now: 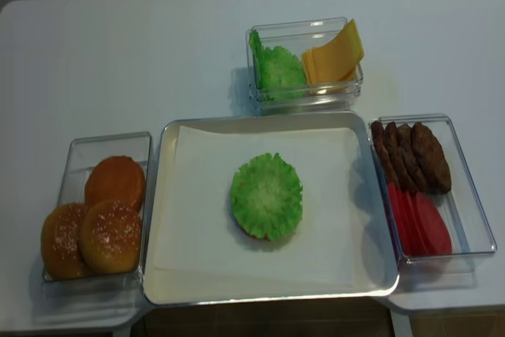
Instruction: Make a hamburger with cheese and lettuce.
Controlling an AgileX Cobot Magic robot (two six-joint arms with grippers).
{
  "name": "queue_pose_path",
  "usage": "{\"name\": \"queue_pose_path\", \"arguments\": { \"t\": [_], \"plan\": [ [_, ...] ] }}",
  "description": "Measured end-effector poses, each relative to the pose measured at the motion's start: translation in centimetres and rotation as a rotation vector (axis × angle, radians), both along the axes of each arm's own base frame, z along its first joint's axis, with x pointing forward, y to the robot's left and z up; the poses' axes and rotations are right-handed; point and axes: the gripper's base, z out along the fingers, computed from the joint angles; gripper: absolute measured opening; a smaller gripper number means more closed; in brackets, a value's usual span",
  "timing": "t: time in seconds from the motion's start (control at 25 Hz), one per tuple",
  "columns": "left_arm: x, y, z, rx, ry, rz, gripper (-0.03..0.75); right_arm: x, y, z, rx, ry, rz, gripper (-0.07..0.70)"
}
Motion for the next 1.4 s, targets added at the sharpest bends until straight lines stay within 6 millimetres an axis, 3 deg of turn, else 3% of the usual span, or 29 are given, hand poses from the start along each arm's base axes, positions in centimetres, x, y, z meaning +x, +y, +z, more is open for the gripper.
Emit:
{"name": "queue_pose_path", "arguments": {
  "t": [1.4],
  "plan": [
    [0.0, 0.0, 0.0, 0.0, 0.0, 0.0, 0.358, 0.73, -0.16, -0.55, -0.024, -0.04, -0.011, 0.575]
  ]
}}
